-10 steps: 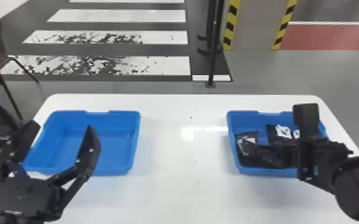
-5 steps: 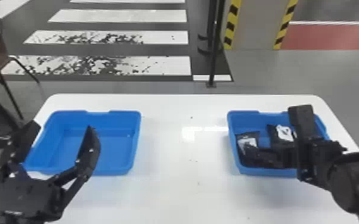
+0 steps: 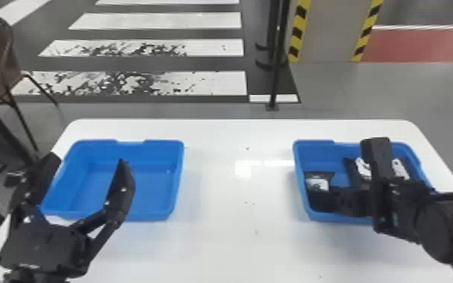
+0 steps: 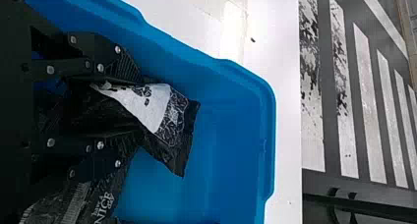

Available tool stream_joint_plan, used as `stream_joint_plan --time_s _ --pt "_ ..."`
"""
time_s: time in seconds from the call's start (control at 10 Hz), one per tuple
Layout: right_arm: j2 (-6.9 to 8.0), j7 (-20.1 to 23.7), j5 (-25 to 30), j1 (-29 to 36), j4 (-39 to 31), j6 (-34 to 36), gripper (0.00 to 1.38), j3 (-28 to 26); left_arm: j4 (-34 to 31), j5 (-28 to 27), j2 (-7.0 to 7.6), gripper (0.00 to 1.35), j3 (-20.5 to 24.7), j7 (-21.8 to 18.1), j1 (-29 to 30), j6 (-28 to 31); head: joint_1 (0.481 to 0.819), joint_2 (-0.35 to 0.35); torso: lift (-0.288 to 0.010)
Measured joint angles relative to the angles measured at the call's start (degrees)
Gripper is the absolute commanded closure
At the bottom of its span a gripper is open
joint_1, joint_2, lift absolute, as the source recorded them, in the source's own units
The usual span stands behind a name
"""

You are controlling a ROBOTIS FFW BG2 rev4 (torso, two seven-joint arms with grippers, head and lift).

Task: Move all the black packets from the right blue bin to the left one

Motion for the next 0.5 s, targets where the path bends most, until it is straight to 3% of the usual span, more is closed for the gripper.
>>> stream_joint_plan --time_s 0.2,0.5 --pt "-0.02 0.03 -1.29 0.49 0.21 -0.89 1.08 -0.02 0.02 0.0 0.03 0.14 -0.05 0.0 0.0 -0.14 0.695 0.038 -0.14" --pt "0.45 0.82 -2.74 6.18 -6.82 -9.19 1.08 -3.54 0.02 0.08 0.04 0.14 0.0 0.0 0.03 -0.75 0.695 0.042 -0.14"
